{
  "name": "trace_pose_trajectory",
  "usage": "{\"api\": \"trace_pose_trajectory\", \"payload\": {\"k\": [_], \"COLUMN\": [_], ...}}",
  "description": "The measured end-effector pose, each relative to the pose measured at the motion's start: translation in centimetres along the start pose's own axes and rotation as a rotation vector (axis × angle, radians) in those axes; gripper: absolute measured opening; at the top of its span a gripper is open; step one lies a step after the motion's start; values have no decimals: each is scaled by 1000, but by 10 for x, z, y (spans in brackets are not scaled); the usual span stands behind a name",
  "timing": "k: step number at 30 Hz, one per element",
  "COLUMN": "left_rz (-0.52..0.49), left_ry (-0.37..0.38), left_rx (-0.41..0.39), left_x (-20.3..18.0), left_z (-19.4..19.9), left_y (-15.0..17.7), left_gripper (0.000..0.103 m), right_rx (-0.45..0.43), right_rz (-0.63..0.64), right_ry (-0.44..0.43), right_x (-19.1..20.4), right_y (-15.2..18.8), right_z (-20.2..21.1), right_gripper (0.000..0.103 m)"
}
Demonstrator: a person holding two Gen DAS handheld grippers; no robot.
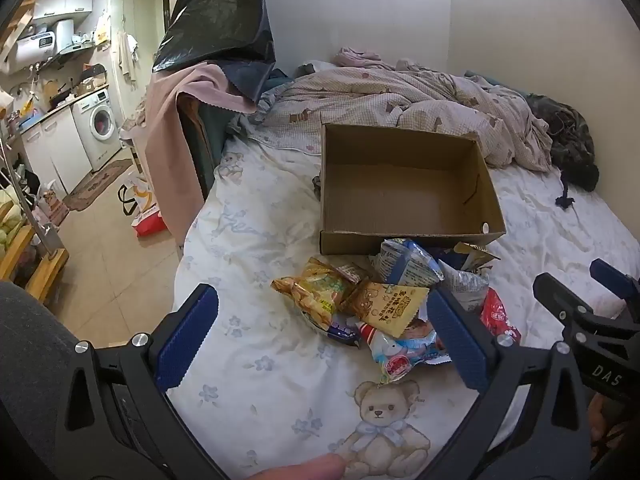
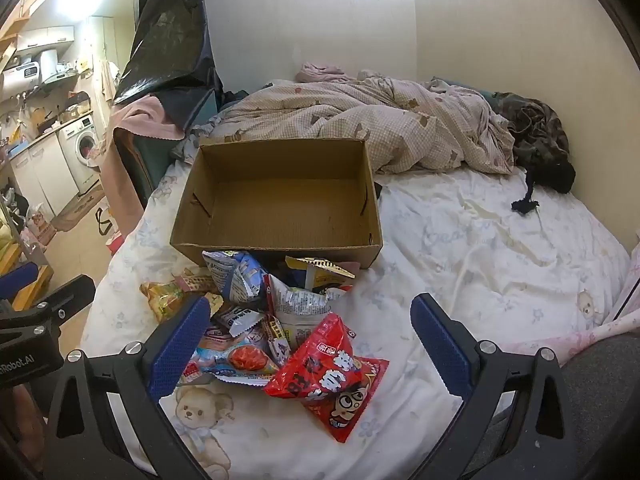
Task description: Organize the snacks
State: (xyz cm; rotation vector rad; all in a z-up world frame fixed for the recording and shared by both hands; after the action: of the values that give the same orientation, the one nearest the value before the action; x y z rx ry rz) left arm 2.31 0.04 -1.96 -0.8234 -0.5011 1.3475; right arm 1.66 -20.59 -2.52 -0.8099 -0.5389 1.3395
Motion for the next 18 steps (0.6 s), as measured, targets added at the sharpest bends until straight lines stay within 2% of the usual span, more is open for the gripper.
{"api": "trace_pose_trajectory", "payload": {"k": [18], "left_rz": [2], "left_ry": [0], "left_rx": [-5], "left_x": [4], "left_z": [1], "left_y": [-2], "left_gripper": [103], "right_rx": [-5], "right_rz": [0], "right_ry": [1], "right_x": [0], "right_y": [0], "right_z": [0], "right_gripper": [102]}}
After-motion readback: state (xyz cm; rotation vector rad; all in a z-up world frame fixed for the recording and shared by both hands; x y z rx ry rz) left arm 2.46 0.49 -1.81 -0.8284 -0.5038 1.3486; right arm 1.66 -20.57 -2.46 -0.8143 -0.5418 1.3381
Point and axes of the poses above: each gripper's, at about its wrist camera, not at the fingertips, and z roughly against the way its jaws point, x to its left, y to its underside, the point moved 3 cm from there along -z, roughly the way its jaws point, and after that the axes turned 13 degrees about y, right-handed, at the moved point
